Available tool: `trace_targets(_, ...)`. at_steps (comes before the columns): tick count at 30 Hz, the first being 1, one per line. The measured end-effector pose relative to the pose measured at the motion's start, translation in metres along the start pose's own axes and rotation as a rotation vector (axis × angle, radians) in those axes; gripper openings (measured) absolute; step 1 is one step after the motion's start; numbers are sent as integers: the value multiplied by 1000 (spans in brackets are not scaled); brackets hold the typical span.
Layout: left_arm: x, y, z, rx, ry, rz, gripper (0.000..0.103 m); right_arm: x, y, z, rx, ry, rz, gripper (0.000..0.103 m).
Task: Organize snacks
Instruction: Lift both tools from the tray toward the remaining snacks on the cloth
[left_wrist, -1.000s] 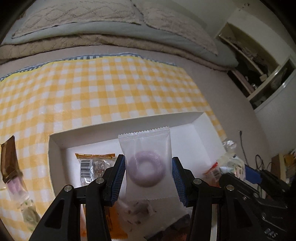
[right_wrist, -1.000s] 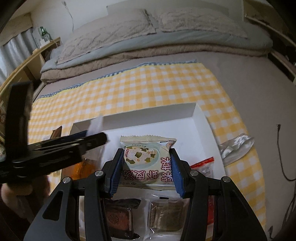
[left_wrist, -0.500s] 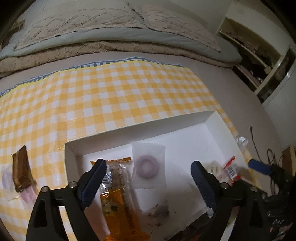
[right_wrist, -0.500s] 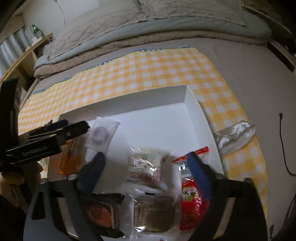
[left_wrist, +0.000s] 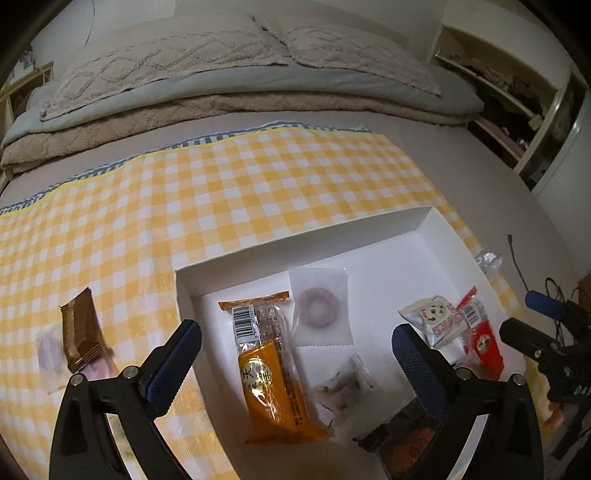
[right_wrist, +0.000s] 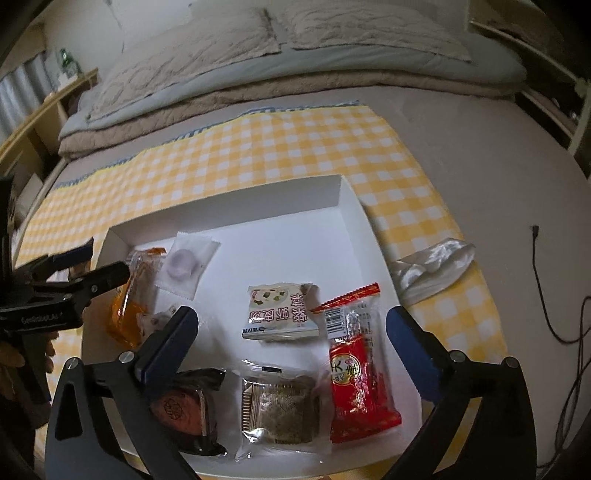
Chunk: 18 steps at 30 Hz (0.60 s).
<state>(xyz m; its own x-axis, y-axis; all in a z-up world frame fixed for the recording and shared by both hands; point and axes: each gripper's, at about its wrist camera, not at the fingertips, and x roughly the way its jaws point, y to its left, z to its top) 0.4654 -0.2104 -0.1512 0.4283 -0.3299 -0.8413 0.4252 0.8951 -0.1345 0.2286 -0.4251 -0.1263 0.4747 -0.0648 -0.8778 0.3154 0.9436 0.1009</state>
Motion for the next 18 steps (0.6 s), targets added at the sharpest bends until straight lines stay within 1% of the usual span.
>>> trace_targets(6, -24, 2, -9, 5, 1, 17, 103, -13, 0, -3, 29, -6, -2, 103)
trace_targets(18, -83, 11, -23, 6, -34, 42, 103, -43, 14, -10, 18, -48, -23, 103)
